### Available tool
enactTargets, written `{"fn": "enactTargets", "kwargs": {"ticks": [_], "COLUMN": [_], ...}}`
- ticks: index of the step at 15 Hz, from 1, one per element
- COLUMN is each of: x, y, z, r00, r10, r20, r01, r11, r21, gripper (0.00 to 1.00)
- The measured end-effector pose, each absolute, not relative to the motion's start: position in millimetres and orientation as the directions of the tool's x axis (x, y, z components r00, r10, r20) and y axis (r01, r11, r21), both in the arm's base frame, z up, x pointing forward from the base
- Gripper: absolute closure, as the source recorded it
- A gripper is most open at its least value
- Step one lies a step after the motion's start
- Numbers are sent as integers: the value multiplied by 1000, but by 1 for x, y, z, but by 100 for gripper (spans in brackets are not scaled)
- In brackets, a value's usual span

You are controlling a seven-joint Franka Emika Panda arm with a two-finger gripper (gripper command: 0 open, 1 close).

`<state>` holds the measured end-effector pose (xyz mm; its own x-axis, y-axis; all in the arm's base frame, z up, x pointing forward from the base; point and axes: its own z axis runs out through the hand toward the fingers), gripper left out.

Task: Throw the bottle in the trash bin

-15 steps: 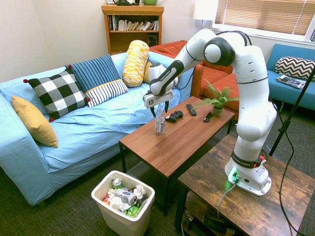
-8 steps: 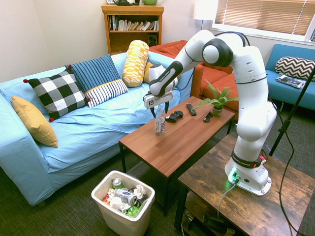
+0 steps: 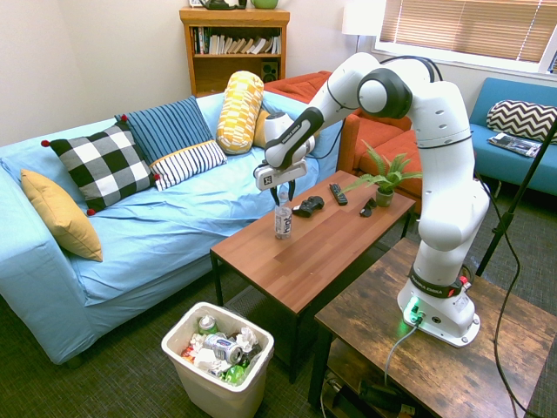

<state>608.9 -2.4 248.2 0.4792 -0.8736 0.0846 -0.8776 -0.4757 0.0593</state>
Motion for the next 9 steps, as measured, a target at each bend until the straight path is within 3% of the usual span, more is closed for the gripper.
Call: {"fn": "enactTargets", "kwargs": {"ticks": [5, 9], "x": [611, 591], "y": [19, 108], "z": [268, 332], "r00": [506, 596], "r10": [-857, -788], "r20": [97, 154], "r01": [-862, -795], "r11": [-506, -607], "r21": [30, -27], "gripper": [100, 100]}}
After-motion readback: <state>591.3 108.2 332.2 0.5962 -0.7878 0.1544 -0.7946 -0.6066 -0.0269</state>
